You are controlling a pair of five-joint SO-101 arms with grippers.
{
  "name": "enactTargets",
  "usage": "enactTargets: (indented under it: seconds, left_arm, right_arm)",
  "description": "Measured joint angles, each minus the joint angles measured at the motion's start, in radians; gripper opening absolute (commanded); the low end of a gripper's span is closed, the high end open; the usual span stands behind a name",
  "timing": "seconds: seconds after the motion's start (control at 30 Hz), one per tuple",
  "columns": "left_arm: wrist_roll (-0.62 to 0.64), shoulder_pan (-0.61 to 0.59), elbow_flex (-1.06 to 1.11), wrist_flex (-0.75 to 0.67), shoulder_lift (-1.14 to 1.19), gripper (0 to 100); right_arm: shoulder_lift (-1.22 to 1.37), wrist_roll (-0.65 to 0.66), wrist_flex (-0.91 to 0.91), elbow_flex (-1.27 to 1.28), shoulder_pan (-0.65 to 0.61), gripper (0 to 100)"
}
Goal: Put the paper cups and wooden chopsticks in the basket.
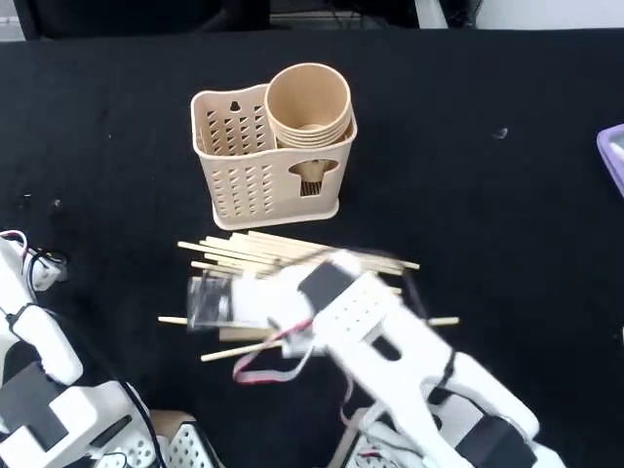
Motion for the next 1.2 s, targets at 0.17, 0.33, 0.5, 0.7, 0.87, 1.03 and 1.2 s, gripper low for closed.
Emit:
enactTargets:
  seconds: [0.17, 0.33, 0.5, 0.7, 0.87, 1.03, 1.2]
  left_arm:
    - [0.0, 0.0, 0.0, 0.0, 0.0, 21]
    - [0.0, 0.0, 0.0, 0.0, 0.0, 21]
    - [0.0, 0.02, 0.0, 0.0, 0.0, 21]
    - [0.0, 0.041, 0.0, 0.0, 0.0, 21]
    - [0.0, 0.04, 0.0, 0.0, 0.0, 21]
    - [0.0, 0.04, 0.0, 0.0, 0.0, 21]
    - [0.0, 0.04, 0.0, 0.0, 0.0, 21]
  right_arm:
    - [-0.117, -0.084, 0.077, -0.207, 0.133, 1.1]
    - [-0.282, -0.27, 0.052, -0.425, 0.146, 1.1]
    - [-0.333, -0.543, -0.186, -0.489, 0.146, 1.1]
    - [-0.316, -0.747, -0.629, -0.44, 0.146, 1.1]
    - [-0.241, -0.796, -0.924, -0.423, 0.146, 1.1]
    - [-0.17, -0.799, -1.057, -0.42, 0.146, 1.1]
    - [-0.054, -0.799, -1.069, -0.42, 0.146, 1.1]
